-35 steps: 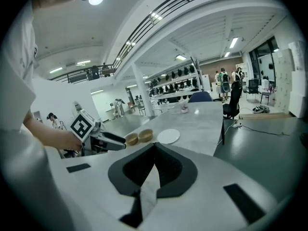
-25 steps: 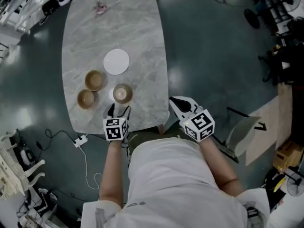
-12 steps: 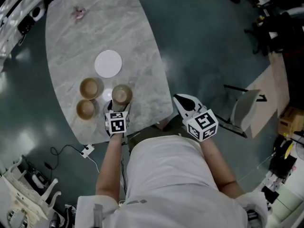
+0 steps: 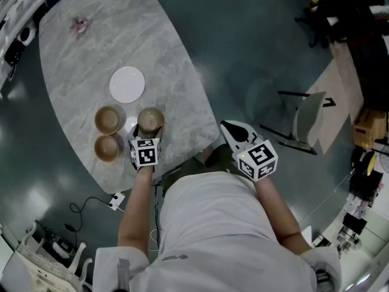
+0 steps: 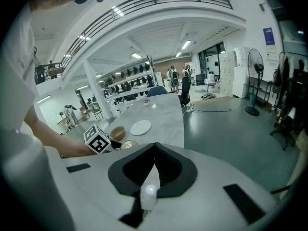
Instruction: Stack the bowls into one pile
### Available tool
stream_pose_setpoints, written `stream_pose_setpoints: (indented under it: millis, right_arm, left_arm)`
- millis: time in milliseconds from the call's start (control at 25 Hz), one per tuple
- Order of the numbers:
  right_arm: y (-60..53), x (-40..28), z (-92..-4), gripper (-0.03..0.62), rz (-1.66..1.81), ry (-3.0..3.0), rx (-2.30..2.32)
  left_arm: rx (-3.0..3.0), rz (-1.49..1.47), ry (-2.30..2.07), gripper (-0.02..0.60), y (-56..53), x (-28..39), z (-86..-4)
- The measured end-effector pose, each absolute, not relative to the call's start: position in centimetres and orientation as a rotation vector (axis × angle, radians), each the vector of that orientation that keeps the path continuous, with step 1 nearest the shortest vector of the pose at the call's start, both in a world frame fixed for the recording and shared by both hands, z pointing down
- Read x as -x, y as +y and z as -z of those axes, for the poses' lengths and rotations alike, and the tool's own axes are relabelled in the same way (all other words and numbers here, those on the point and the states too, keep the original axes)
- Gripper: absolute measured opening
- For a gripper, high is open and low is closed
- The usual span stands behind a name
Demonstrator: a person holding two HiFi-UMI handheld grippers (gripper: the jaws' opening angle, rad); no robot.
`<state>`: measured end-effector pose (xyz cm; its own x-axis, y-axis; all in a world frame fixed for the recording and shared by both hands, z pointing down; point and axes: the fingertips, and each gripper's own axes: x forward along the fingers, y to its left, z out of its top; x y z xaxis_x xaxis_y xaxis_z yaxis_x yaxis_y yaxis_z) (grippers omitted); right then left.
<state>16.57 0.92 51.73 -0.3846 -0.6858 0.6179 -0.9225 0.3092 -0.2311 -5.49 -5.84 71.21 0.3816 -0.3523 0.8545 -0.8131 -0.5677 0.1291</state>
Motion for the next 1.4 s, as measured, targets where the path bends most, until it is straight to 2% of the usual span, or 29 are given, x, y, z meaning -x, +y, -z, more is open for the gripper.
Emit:
stream_pose_setpoints:
  millis: [800, 1400]
  right_arm:
    - [0.9, -14.6, -51.7, 0.011, -0.771, -2.239, -1.343]
    - [-1.7, -11.5, -51.5, 0.011, -0.737, -2.344, -1.158]
  left_arm:
    - [-1.973, -0.777, -0.977, 0.386, -3.3, 5.5, -68.9]
    - [-1.826, -0.45, -1.134, 0.385, -2.6, 9.1, -65.2]
